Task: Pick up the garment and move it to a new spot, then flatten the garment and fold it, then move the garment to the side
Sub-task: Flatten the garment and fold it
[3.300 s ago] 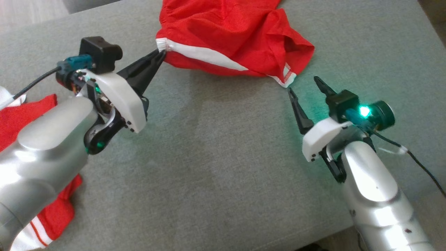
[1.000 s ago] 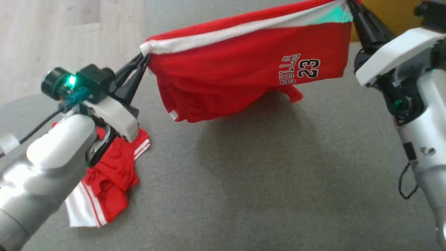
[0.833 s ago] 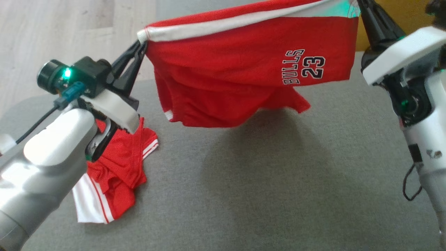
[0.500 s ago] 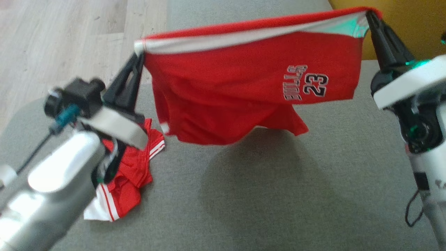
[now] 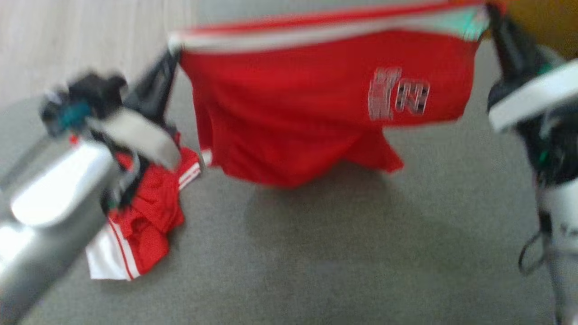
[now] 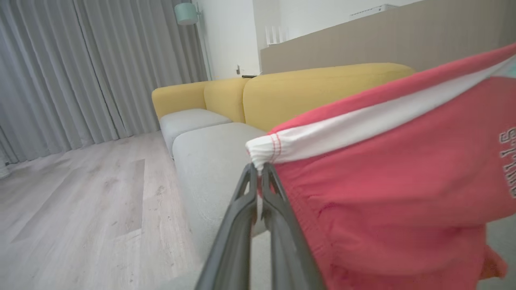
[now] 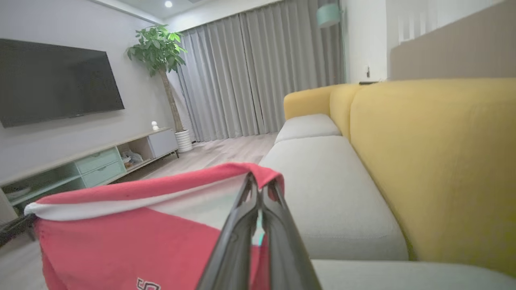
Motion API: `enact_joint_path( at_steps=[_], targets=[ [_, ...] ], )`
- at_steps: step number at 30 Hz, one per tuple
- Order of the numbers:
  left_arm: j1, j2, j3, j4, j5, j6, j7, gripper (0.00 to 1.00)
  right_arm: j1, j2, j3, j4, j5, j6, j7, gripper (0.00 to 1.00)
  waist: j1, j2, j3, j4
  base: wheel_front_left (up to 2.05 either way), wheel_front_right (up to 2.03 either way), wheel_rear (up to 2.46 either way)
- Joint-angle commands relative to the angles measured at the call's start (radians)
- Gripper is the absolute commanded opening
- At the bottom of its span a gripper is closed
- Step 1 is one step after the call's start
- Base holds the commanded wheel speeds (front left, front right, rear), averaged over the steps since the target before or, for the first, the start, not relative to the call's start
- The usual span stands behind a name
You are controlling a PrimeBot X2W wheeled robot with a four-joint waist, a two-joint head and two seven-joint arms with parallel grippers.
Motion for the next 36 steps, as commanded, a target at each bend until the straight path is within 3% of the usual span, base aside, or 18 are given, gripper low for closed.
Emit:
enact_joint_path(
  at_steps=[1,5,6,12,16,20,25,31,36],
  targets=[
    [-0.158,0.034,0.050,0.024,0.035,-0.019,0.011,0.00,-0.126,0.000,0.001,-0.012,-0.023,-0.001,-0.018,0.00,0.0000,-0.0001,0.124,-0.008,0.00,0.00,0.00],
    [-0.360,0.000,0.060,0.167,0.088,-0.079,0.030,0.00,-0.340,0.029,0.005,0.135,-0.080,-0.001,-0.078,0.00,0.0000,-0.0001,0.240,-0.024,0.00,0.00,0.00],
    [-0.360,0.000,0.060,0.167,0.088,-0.079,0.030,0.00,-0.340,0.029,0.005,0.135,-0.080,-0.001,-0.078,0.00,0.0000,-0.0001,0.240,-0.024,0.00,0.00,0.00],
    [-0.618,-0.106,0.109,0.397,0.141,-0.089,-0.061,0.00,-0.649,0.060,-0.030,0.430,-0.200,-0.001,-0.290,0.00,0.0000,-0.0001,0.325,-0.028,0.00,0.00,0.00],
    [-0.680,-0.167,0.138,0.500,0.146,-0.112,-0.106,0.00,-0.747,0.092,-0.064,0.590,-0.252,-0.001,-0.402,0.00,0.0000,-0.0001,0.333,-0.037,0.00,0.00,0.00],
    [-0.653,-0.204,0.141,0.571,0.145,-0.161,-0.117,0.00,-0.752,0.108,-0.035,0.716,-0.262,-0.001,-0.435,0.00,0.0000,-0.0001,0.338,-0.046,0.00,0.00,0.00],
    [-0.544,-0.229,0.136,0.594,0.177,-0.205,-0.120,0.00,-0.690,0.081,0.071,0.821,-0.231,-0.001,-0.416,0.00,0.0000,-0.0001,0.340,-0.043,0.00,0.00,0.00],
    [-0.327,-0.223,0.139,0.537,0.236,-0.236,-0.120,0.00,-0.566,0.010,0.258,0.873,-0.154,-0.001,-0.319,0.00,0.0000,-0.0001,0.295,-0.033,0.00,0.00,0.00],
    [-0.148,-0.217,0.139,0.475,0.254,-0.252,-0.120,0.00,-0.443,-0.080,0.416,0.830,-0.043,-0.001,-0.207,0.00,0.0000,-0.0001,0.230,-0.024,0.00,0.00,0.00]
  ],
)
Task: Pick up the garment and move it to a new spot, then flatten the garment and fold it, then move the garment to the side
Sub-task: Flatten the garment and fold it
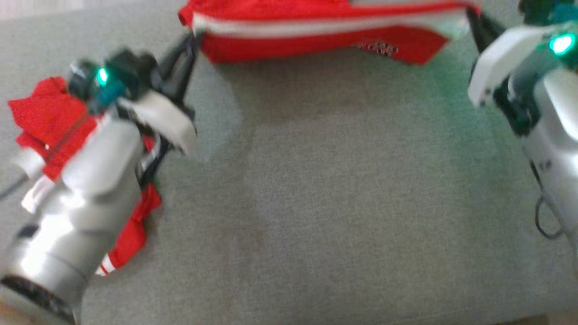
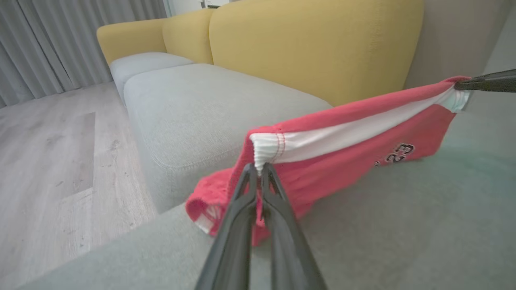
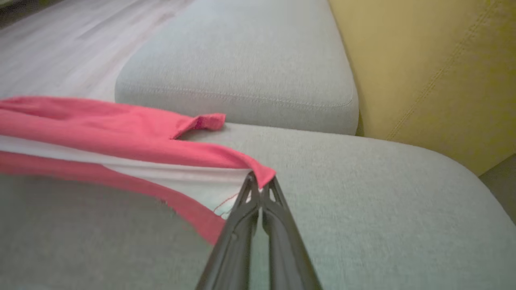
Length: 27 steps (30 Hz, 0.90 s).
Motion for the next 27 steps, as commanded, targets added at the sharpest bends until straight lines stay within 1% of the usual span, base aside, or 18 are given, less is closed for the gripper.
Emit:
enact_joint_path(
  at_steps=[1,5,8,11,14,15,18,22,25,27],
  targets=[
    [0.003,0.046,0.031,-0.031,0.008,-0.005,-0.004,0.00,0.033,-0.041,0.042,-0.049,0.036,-0.001,0.029,0.00,0.0001,0.0000,-0.042,0.007,0.00,0.00,0.00],
    [0.107,0.052,0.010,-0.068,0.027,-0.007,-0.004,0.00,0.124,-0.130,0.149,-0.127,0.132,-0.001,0.110,0.00,0.0001,0.0000,-0.100,0.008,0.00,0.00,0.00],
    [0.175,0.050,-0.005,-0.089,0.033,0.002,-0.004,0.00,0.188,-0.192,0.216,-0.183,0.196,-0.001,0.166,0.00,0.0001,0.0000,-0.146,0.004,0.00,0.00,0.00],
    [0.239,0.043,-0.022,-0.115,0.030,0.010,-0.004,0.00,0.245,-0.246,0.270,-0.235,0.257,-0.001,0.224,0.00,0.0001,0.0000,-0.191,-0.002,0.00,0.00,0.00],
    [0.299,0.043,-0.039,-0.148,0.029,0.027,-0.001,0.00,0.297,-0.295,0.314,-0.292,0.307,-0.001,0.275,0.00,0.0001,0.0000,-0.238,-0.008,0.00,0.00,0.00],
    [0.299,0.043,-0.039,-0.148,0.029,0.027,-0.001,0.00,0.297,-0.295,0.314,-0.292,0.307,-0.001,0.275,0.00,0.0001,0.0000,-0.238,-0.008,0.00,0.00,0.00],
    [0.373,0.046,-0.048,-0.192,0.014,0.048,0.001,0.00,0.346,-0.343,0.349,-0.358,0.347,-0.001,0.311,0.00,0.0001,0.0000,-0.277,-0.016,0.00,0.00,0.00],
    [0.468,0.067,-0.058,-0.277,0.005,0.093,0.003,0.00,0.406,-0.400,0.367,-0.438,0.391,-0.001,0.349,0.00,0.0001,0.0000,-0.312,-0.025,0.00,0.00,0.00],
    [0.529,0.087,-0.058,-0.362,-0.010,0.131,0.018,0.00,0.448,-0.435,0.351,-0.496,0.422,-0.001,0.362,0.00,0.0001,0.0000,-0.321,-0.026,0.00,0.00,0.00],
    [0.559,0.102,-0.062,-0.421,-0.012,0.157,0.033,0.00,0.474,-0.450,0.322,-0.526,0.440,-0.001,0.354,0.00,0.0001,0.0000,-0.323,-0.025,0.00,0.00,0.00]
  ],
)
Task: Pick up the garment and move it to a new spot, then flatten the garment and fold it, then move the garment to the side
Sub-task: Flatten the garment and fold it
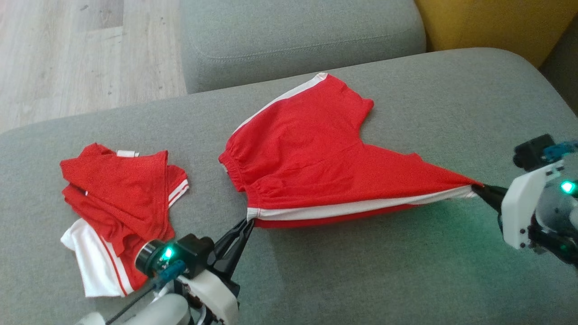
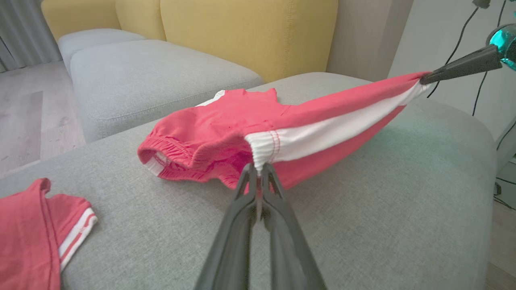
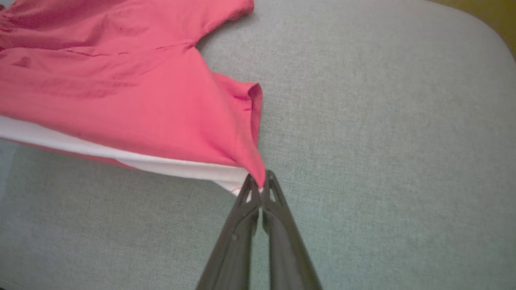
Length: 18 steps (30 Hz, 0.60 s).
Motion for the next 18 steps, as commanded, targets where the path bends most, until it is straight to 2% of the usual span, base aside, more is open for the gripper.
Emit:
enact_joint_path(
  at_steps=[1,7,10,11,18],
  targets=[
    [-0.040,0.035,0.038,-0.035,-0.003,0.011,0.000,0.00,-0.004,-0.037,-0.025,-0.027,0.005,-0.001,-0.016,0.00,0.0002,-0.0001,0.002,0.002,0.00,0.00,0.00],
    [-0.049,0.050,0.075,-0.121,-0.021,0.070,0.028,0.00,0.004,-0.019,-0.146,-0.063,-0.040,-0.001,-0.101,0.00,0.0002,-0.0001,0.040,0.023,0.00,0.00,0.00],
    [-0.099,0.041,0.100,-0.114,-0.026,0.086,0.043,0.00,-0.027,0.009,-0.208,-0.069,-0.089,-0.001,-0.153,0.00,0.0002,-0.0001,0.083,0.041,0.00,0.00,0.00],
    [-0.137,0.036,0.114,-0.103,-0.025,0.090,0.048,0.00,-0.061,0.036,-0.244,-0.057,-0.126,-0.001,-0.165,0.00,0.0002,-0.0001,0.118,0.050,0.00,0.00,0.00],
    [-0.278,0.000,0.154,-0.031,-0.021,0.075,0.035,0.00,-0.253,0.145,-0.320,0.061,-0.253,-0.001,-0.187,0.00,0.0002,-0.0001,0.248,0.111,0.00,0.00,0.00]
  ],
)
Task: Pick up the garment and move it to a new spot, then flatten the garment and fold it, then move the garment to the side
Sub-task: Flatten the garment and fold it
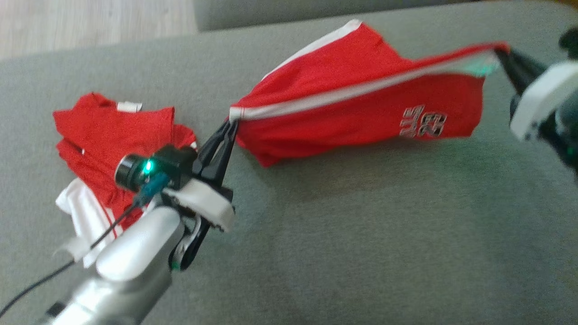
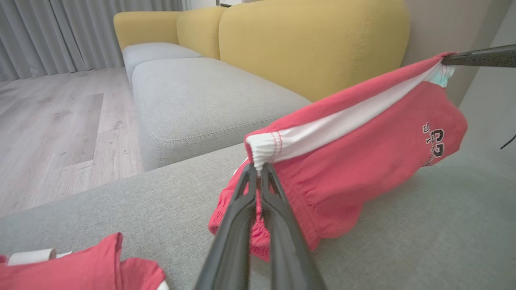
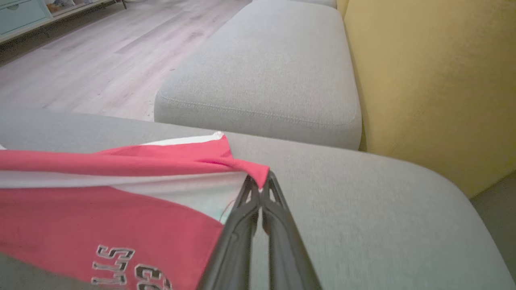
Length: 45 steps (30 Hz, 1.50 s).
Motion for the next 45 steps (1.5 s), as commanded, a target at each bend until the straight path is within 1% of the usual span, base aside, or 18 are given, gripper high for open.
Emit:
enact_joint_path(
  at_steps=[1,5,7,8,9,11,23,24,25,26,27,28,32,36,39,40,41,45],
  targets=[
    [-0.070,0.011,0.049,0.012,0.004,-0.011,-0.012,0.00,-0.068,0.005,-0.017,0.018,-0.035,-0.001,-0.011,0.00,-0.0003,-0.0001,0.074,0.054,0.00,0.00,0.00],
    [-0.142,-0.035,0.037,0.081,0.015,-0.038,-0.012,0.00,-0.177,0.033,-0.011,0.105,-0.101,-0.001,-0.014,0.00,-0.0003,-0.0001,0.135,0.101,0.00,0.00,0.00],
    [-0.177,-0.061,0.029,0.117,0.022,-0.051,-0.013,0.00,-0.223,0.037,-0.003,0.143,-0.124,-0.001,-0.018,0.00,-0.0003,-0.0001,0.163,0.125,0.00,0.00,0.00],
    [-0.177,-0.061,0.029,0.117,0.022,-0.051,-0.013,0.00,-0.223,0.037,-0.003,0.143,-0.124,-0.001,-0.018,0.00,-0.0003,-0.0001,0.163,0.125,0.00,0.00,0.00],
    [-0.211,-0.085,0.023,0.150,0.031,-0.061,-0.019,0.00,-0.265,0.040,0.005,0.179,-0.143,-0.001,-0.025,0.00,-0.0003,-0.0001,0.189,0.145,0.00,0.00,0.00],
    [-0.241,-0.107,0.019,0.182,0.036,-0.069,-0.027,0.00,-0.303,0.042,0.017,0.213,-0.161,-0.001,-0.036,0.00,-0.0003,-0.0001,0.212,0.161,0.00,0.00,0.00],
    [-0.338,-0.190,0.001,0.316,0.059,-0.111,-0.062,0.00,-0.436,0.060,0.074,0.374,-0.180,-0.001,-0.092,0.00,-0.0003,-0.0001,0.287,0.214,0.00,0.00,0.00],
    [-0.341,-0.198,-0.001,0.328,0.055,-0.119,-0.057,0.00,-0.446,0.063,0.075,0.389,-0.178,-0.001,-0.101,0.06,-0.0003,-0.0001,0.289,0.216,0.00,0.00,0.00],
    [-0.344,-0.205,-0.004,0.340,0.050,-0.127,-0.050,0.19,-0.454,0.068,0.072,0.402,-0.173,-0.001,-0.116,0.83,-0.0003,-0.0001,0.292,0.218,0.00,0.00,0.00],
    [-0.348,-0.211,-0.007,0.349,0.049,-0.132,-0.049,0.36,-0.462,0.074,0.056,0.421,-0.158,-0.001,-0.127,1.00,-0.0003,-0.0001,0.295,0.220,0.00,0.00,0.00],
    [-0.352,-0.215,-0.009,0.356,0.050,-0.134,-0.050,0.84,-0.471,0.080,0.046,0.438,-0.152,-0.001,-0.143,1.00,-0.0003,-0.0001,0.297,0.221,0.00,0.00,0.00],
    [-0.356,-0.219,-0.011,0.363,0.052,-0.134,-0.051,1.00,-0.479,0.084,0.045,0.450,-0.157,-0.001,-0.161,1.00,-0.0003,-0.0001,0.299,0.221,0.00,0.00,0.00],
    [-0.363,-0.226,-0.014,0.385,0.055,-0.133,-0.058,1.00,-0.495,0.104,0.042,0.480,-0.156,-0.001,-0.251,1.00,-0.0003,-0.0001,0.299,0.219,0.00,0.00,0.00],
    [-0.365,-0.219,0.001,0.391,0.055,-0.119,-0.072,1.00,-0.486,0.113,0.049,0.503,-0.144,-0.001,-0.321,1.00,-0.0003,-0.0001,0.283,0.215,0.00,0.00,0.00],
    [-0.359,-0.206,0.029,0.377,0.053,-0.101,-0.083,1.00,-0.463,0.116,0.038,0.506,-0.110,-0.001,-0.379,1.00,-0.0003,-0.0001,0.254,0.207,0.00,0.00,0.00],
    [-0.349,-0.194,0.059,0.352,0.053,-0.081,-0.088,1.00,-0.445,0.120,0.025,0.498,-0.082,-0.001,-0.421,1.00,-0.0003,-0.0001,0.230,0.198,0.00,0.00,0.00],
    [-0.342,-0.187,0.079,0.334,0.055,-0.068,-0.090,1.00,-0.433,0.123,0.018,0.490,-0.069,-0.001,-0.439,1.00,-0.0003,-0.0001,0.215,0.192,0.00,0.00,0.00],
    [-0.275,-0.151,0.201,0.180,0.094,-0.007,-0.091,1.00,-0.370,0.143,-0.010,0.434,-0.027,-0.001,-0.484,1.00,-0.0003,-0.0001,0.153,0.165,0.00,0.00,0.00]
  ],
)
